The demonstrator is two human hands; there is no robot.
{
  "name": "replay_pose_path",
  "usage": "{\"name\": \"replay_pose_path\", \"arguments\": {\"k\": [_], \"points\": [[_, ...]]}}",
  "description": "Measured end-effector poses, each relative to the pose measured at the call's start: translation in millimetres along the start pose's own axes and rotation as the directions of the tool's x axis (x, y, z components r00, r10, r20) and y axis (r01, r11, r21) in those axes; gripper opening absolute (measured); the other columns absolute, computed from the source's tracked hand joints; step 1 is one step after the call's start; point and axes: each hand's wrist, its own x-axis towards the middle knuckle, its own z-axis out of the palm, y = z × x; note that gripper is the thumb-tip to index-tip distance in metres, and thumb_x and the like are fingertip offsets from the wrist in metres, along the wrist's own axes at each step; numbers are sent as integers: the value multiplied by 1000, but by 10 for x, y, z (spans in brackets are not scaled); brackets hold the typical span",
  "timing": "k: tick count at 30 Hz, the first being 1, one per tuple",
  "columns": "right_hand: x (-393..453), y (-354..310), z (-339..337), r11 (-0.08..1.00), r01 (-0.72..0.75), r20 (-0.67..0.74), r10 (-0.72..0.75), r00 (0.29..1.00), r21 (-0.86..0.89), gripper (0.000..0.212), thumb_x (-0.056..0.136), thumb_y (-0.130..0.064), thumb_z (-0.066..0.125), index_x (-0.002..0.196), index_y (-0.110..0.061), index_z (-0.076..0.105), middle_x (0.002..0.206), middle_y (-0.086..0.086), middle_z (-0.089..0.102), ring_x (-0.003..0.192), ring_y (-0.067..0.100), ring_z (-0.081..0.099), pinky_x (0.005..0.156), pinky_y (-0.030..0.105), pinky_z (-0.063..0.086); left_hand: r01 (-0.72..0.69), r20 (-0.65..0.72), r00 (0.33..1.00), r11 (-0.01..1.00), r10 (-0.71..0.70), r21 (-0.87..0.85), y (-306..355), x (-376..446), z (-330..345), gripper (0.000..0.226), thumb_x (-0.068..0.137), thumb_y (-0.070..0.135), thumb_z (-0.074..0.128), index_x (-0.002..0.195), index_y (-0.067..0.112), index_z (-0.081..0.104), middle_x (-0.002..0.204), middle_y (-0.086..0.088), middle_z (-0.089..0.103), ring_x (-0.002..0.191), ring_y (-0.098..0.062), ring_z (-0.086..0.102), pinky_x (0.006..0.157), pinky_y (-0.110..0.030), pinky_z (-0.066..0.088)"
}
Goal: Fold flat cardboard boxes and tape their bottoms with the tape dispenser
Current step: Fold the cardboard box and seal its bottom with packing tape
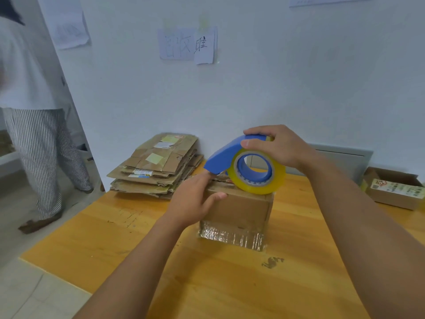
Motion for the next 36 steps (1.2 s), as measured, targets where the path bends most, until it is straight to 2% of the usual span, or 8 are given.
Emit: {"name": "replay_pose_path", "arguments": {"k": [8, 10, 14, 25, 27, 30, 33, 36], "points": [[-166, 93, -229, 1000, -11, 33, 10, 999, 28, 27, 87, -37, 74, 114, -35, 70, 113, -28, 62, 95, -24, 54, 72, -3, 40, -110, 39, 994, 987, 107, 113, 73, 48, -65, 49, 97, 61, 42, 125, 22, 53, 110, 10, 60, 96, -11, 57, 75, -26, 39], [-214, 106, -287, 999, -16, 28, 16, 999, 28, 29, 87, -37, 74, 115, -35, 71, 114, -28, 63, 100, -19, 55, 74, 1, 43, -122, 46, 992, 983, 117, 140, 53, 52, -72, 51, 97, 61, 39, 122, 20, 55, 114, 8, 62, 100, -13, 58, 77, -26, 41], [-343, 154, -445, 999, -36, -26, 36, 999, 22, 31, 87, -40, 72, 117, -34, 72, 115, -24, 66, 102, -7, 61, 80, 12, 45, -83, 27, 996, 980, 79, 183, 35, 26, -92, 66, 95, 61, 33, 133, 14, 59, 140, -1, 57, 134, -18, 49, 103, -36, 41], [-595, 337, -464, 991, -32, -99, 45, 994, 130, 29, 88, -33, 73, 117, -31, 72, 114, -17, 70, 101, -3, 64, 79, 12, 50, -83, 125, 991, 957, 50, 278, 144, 13, -90, 54, 102, 47, 30, 146, 22, 48, 155, 1, 40, 148, -16, 26, 121, -36, 17], [-585, 331, -464, 990, -35, -98, 49, 994, 137, 30, 87, -33, 73, 117, -30, 72, 114, -16, 70, 100, -3, 65, 81, 13, 51, -97, 160, 986, 948, 50, 302, 167, 7, -61, 62, 101, 54, 25, 150, 19, 41, 159, 2, 33, 150, -12, 19, 122, -32, 10], [-593, 340, -460, 987, -42, -108, 59, 992, 157, 31, 88, -32, 73, 118, -28, 72, 113, -14, 70, 99, -2, 65, 78, 12, 52, -91, 185, 982, 938, 30, 334, 229, 7, -30, 80, 91, 78, 24, 154, 29, 29, 158, 5, 33, 147, -14, 25, 122, -37, 14], [-598, 340, -461, 987, -46, -107, 62, 992, 152, 32, 87, -32, 73, 119, -26, 72, 113, -14, 70, 98, -3, 65, 77, 11, 52, -123, 166, 985, 898, 57, 422, 320, 64, -24, 81, 84, 84, 23, 142, 31, 45, 153, 3, 41, 143, -18, 34, 121, -40, 15], [-583, 323, -454, 990, -49, -101, 62, 993, 130, 32, 87, -33, 74, 118, -26, 72, 111, -17, 69, 99, -3, 64, 75, 7, 50, -134, 216, 975, 898, 45, 419, 409, 134, 30, 92, 78, 88, 24, 140, 23, 46, 159, 2, 31, 148, -20, 25, 122, -38, 19]]}}
